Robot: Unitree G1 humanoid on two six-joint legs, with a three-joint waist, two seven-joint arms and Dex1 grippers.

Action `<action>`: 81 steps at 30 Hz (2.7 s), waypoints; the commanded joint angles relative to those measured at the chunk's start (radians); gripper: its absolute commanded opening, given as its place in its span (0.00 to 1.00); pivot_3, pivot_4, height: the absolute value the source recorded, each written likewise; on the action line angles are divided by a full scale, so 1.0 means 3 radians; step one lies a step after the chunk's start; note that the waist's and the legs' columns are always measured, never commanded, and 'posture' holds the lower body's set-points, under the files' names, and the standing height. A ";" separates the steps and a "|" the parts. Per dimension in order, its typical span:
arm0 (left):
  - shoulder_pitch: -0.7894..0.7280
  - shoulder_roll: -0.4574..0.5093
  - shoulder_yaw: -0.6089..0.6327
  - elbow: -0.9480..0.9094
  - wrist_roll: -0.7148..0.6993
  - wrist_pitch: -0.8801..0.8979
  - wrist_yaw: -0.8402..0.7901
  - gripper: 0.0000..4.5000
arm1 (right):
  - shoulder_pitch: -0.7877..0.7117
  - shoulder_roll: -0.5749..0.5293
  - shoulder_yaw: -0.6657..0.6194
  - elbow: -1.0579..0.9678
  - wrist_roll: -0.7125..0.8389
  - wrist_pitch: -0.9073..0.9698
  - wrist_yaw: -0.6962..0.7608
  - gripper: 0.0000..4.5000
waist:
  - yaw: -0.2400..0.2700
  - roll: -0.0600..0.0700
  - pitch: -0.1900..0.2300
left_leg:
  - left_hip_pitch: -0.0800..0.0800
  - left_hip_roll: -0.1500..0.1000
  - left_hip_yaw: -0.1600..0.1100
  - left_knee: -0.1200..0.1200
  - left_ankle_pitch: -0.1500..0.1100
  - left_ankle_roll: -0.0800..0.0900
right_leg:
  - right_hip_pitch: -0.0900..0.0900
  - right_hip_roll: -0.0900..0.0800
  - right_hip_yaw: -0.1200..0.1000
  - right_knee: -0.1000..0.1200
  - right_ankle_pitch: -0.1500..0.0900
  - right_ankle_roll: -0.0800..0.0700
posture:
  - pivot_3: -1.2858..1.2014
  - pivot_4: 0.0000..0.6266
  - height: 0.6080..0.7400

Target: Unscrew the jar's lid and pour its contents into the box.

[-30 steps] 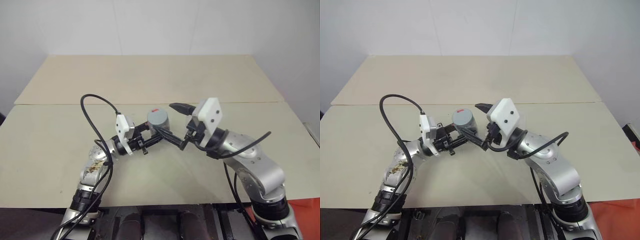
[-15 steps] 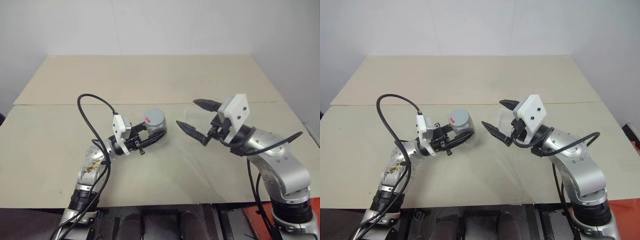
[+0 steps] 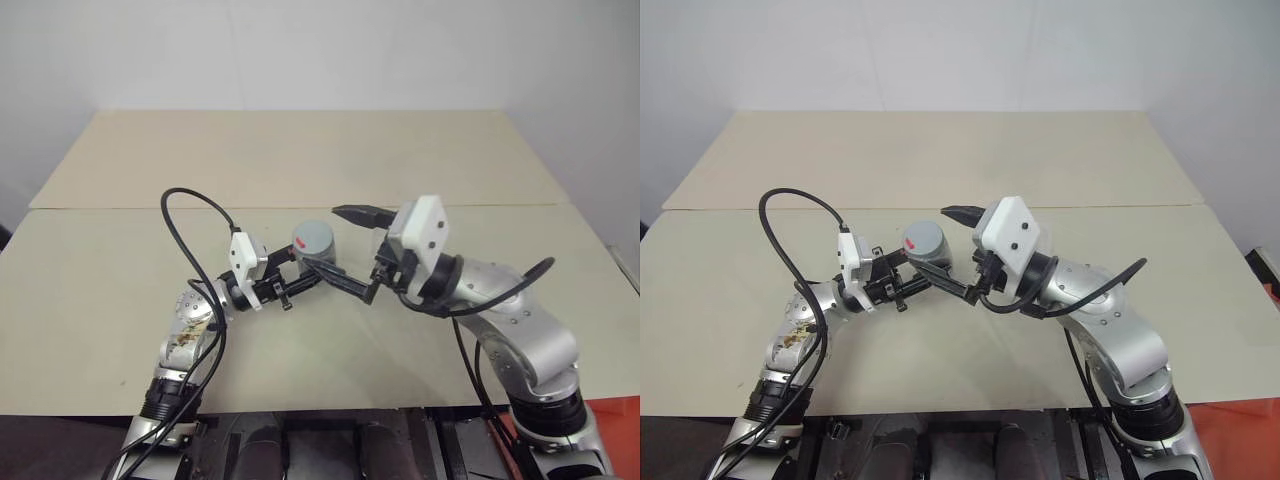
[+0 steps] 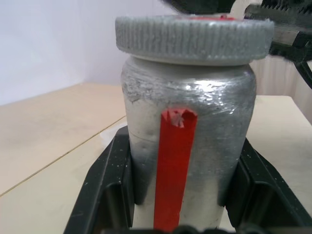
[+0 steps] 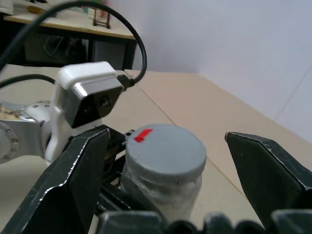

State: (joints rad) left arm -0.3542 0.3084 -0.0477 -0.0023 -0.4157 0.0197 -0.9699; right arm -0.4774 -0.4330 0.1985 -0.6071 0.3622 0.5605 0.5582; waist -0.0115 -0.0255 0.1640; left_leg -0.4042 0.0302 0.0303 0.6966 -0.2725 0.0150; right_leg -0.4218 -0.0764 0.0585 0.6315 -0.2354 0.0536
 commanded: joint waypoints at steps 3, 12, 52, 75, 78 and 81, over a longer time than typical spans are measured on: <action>-0.0016 -0.0008 -0.0008 -0.0124 0.0010 -0.0079 0.0016 0.43 | -0.0142 0.0186 0.0038 0.0009 -0.0170 -0.0038 -0.0202 0.99 | -0.0004 0.0000 0.0000 | 0.0000 0.0001 0.0000 0.0000 0.0000 0.0000 | -0.0001 0.0000 0.0000 0.0001 0.0000 0.0000 | 0.52 0.24 1.00; -0.0022 -0.0021 -0.0023 -0.0110 0.0028 -0.0095 0.0005 0.43 | -0.0108 0.0167 0.0017 0.0022 -0.0095 0.0106 -0.0098 0.99 | -0.0005 0.0000 0.0000 | 0.0000 0.0001 0.0000 0.0000 0.0000 0.0000 | 0.0000 0.0001 0.0000 0.0001 0.0000 0.0000 | 0.52 0.24 1.00; -0.0055 0.0092 -0.0032 -0.0024 -0.0004 -0.0108 -0.0291 0.43 | -0.0175 0.0132 -0.0396 0.0043 0.0639 0.0515 0.0084 0.72 | -0.0006 0.0000 0.0000 | 0.0000 0.0001 -0.0001 0.0000 0.0000 0.0000 | 0.0000 0.0000 0.0000 0.0001 0.0000 0.0000 | 0.52 0.24 1.00; -0.0089 0.0067 -0.0031 -0.0026 0.0175 -0.0053 0.0051 0.43 | 0.0286 -0.0752 -0.1490 0.0418 0.0423 0.0932 -0.0532 0.72 | 0.0030 0.0000 0.0000 | -0.0003 0.0000 0.0006 -0.0001 0.0000 0.0001 | 0.0001 -0.0001 -0.0001 -0.0002 0.0000 0.0001 | 0.52 0.24 1.00; -0.0199 0.0023 -0.0029 0.0106 0.0314 -0.0109 0.0240 0.43 | 0.0654 -0.0944 -0.1703 0.0426 0.0368 0.1154 -0.0613 0.72 | 0.0032 0.0000 0.0000 | -0.0002 0.0000 0.0016 -0.0001 0.0000 0.0001 | 0.0000 -0.0001 0.0000 -0.0002 0.0000 0.0001 | 0.52 0.24 1.00; -0.0316 -0.0003 -0.0028 0.0270 0.0415 -0.0169 0.0343 0.43 | 0.1068 -0.1071 -0.1770 0.0300 0.0327 0.1339 -0.0598 0.72 | 0.0037 0.0001 -0.0001 | -0.0002 -0.0001 0.0017 -0.0001 0.0000 0.0001 | 0.0001 0.0000 0.0000 -0.0002 0.0000 0.0001 | 0.52 0.24 1.00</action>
State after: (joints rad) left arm -0.4274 0.3103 -0.0626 0.0684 -0.3086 -0.0049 -0.8871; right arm -0.1913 -0.7322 -0.2942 -0.4638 0.4696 0.9373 0.3770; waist -0.0004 -0.0252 0.1638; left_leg -0.4047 0.0300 0.0355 0.6964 -0.2726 0.0153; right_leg -0.4212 -0.0765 0.0588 0.6306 -0.2352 0.0539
